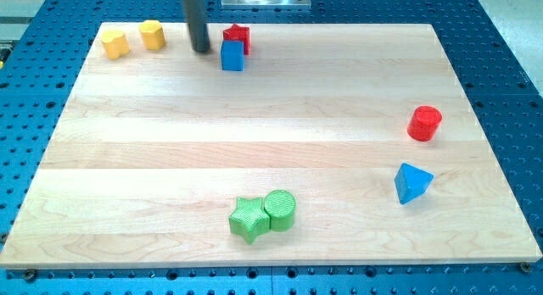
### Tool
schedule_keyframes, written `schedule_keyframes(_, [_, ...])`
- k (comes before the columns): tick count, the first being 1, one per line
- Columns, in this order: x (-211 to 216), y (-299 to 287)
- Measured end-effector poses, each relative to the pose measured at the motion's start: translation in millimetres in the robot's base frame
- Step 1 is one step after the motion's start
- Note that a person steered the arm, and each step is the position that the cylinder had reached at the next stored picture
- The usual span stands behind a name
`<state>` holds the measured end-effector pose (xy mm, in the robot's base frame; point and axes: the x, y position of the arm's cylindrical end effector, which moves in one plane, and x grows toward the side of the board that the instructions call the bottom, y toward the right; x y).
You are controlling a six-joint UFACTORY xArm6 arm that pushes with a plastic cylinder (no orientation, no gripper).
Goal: Place the red star at the left side of the red circle
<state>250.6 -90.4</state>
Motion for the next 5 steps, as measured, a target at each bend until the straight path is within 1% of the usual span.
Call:
schedule_keyframes(1, [-29.2, 15.1])
schedule_keyframes(2, [-33.1, 28.2])
schedule_keyframes(3, [11.3, 84.5])
schedule_keyframes(4, [71.1, 142.8])
schedule_keyframes(5, [89.5, 172.1])
